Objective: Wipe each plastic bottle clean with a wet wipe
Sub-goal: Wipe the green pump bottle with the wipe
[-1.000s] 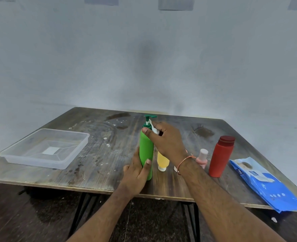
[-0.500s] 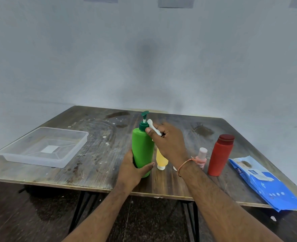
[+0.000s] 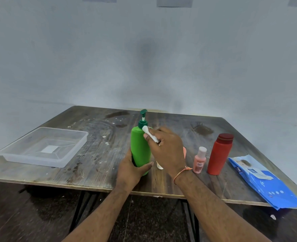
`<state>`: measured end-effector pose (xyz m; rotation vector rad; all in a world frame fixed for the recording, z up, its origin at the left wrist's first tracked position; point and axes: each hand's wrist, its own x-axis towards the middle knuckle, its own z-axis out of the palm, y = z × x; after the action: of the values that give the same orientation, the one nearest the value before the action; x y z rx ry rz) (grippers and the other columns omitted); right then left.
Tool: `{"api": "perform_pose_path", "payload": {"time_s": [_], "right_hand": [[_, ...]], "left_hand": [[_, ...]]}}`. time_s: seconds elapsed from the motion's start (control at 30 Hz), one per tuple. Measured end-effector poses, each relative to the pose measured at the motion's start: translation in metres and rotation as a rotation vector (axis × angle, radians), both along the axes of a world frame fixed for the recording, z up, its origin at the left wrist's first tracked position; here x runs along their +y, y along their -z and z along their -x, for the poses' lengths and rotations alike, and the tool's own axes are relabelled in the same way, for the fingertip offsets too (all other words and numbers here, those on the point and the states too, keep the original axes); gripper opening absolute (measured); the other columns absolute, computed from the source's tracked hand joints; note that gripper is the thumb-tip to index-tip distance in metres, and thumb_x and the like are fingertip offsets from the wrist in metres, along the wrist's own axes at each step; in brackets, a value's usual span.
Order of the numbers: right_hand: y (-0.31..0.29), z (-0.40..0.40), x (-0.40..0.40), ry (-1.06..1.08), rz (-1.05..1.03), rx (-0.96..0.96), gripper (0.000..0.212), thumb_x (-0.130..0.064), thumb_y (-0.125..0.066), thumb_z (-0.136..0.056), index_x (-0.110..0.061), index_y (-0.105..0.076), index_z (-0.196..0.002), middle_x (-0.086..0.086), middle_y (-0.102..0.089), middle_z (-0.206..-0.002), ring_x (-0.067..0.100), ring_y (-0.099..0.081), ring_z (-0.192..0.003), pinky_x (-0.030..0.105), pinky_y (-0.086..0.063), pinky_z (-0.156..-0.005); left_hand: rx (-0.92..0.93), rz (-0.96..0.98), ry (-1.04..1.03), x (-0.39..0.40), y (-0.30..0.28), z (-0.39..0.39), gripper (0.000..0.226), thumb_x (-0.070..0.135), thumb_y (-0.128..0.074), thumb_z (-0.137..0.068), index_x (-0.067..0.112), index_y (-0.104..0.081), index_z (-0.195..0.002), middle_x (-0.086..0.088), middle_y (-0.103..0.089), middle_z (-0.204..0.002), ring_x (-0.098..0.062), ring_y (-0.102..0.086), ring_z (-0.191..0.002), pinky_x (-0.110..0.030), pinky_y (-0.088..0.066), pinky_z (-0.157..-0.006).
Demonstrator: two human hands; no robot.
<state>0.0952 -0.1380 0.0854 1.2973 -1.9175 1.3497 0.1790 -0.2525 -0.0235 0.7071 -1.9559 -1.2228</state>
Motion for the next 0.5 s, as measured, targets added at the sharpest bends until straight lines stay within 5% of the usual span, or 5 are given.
{"api": "perform_pose_path", "payload": {"time_s": [0.1, 0.17, 0.27, 0.4, 0.5], "right_hand": [[-0.011, 0.005, 0.005, -0.003, 0.061, -0.071, 0.018, -0.028, -0.071, -0.102, -0.019, -0.075, -0.086, -0.005, -0.052, -0.073, 0.012, -0.051, -0.066, 0.033, -0.038, -0.058], [-0.024, 0.010, 0.004, -0.016, 0.114, -0.137, 0.011, -0.021, -0.068, -0.103, -0.025, -0.076, -0.096, -0.009, -0.053, -0.079, 0.005, -0.054, -0.070, 0.026, -0.039, -0.061], [-0.045, 0.015, 0.001, -0.039, 0.088, -0.158, 0.034, -0.018, -0.067, -0.103, -0.028, -0.073, -0.134, -0.018, -0.059, -0.089, -0.007, -0.057, -0.076, 0.007, -0.038, -0.068], [-0.063, 0.025, -0.006, -0.028, 0.022, -0.124, 0.023, -0.026, -0.072, -0.099, -0.030, -0.073, -0.122, -0.017, -0.067, -0.084, -0.005, -0.058, -0.070, 0.015, -0.043, -0.064], [-0.068, 0.027, -0.011, -0.094, -0.024, 0.048, 0.025, -0.010, -0.072, -0.098, -0.024, -0.080, -0.118, -0.016, -0.064, -0.092, -0.009, -0.058, -0.078, 0.007, -0.038, -0.071]], "left_hand": [[-0.003, -0.007, -0.004, -0.001, 0.001, 0.000, 0.059, 0.043, -0.098, -0.067, 0.046, -0.060, -0.112, 0.020, -0.074, -0.098, 0.007, -0.069, -0.090, -0.021, -0.058, -0.076], [-0.007, -0.008, -0.003, -0.001, 0.000, -0.001, 0.058, 0.044, -0.098, -0.067, 0.046, -0.059, -0.110, 0.020, -0.073, -0.100, 0.005, -0.069, -0.092, -0.023, -0.059, -0.079], [-0.013, -0.015, 0.001, -0.004, 0.001, 0.000, 0.062, 0.045, -0.098, -0.066, 0.043, -0.058, -0.114, 0.019, -0.073, -0.102, 0.002, -0.069, -0.095, -0.029, -0.061, -0.083], [-0.023, -0.011, 0.004, -0.006, 0.002, 0.001, 0.068, 0.053, -0.097, -0.063, 0.038, -0.061, -0.118, 0.017, -0.074, -0.103, 0.000, -0.070, -0.096, -0.035, -0.063, -0.084], [-0.022, -0.015, 0.004, -0.006, 0.003, 0.000, 0.065, 0.052, -0.097, -0.063, 0.039, -0.062, -0.117, 0.017, -0.075, -0.102, 0.000, -0.070, -0.094, -0.035, -0.063, -0.084]]}}
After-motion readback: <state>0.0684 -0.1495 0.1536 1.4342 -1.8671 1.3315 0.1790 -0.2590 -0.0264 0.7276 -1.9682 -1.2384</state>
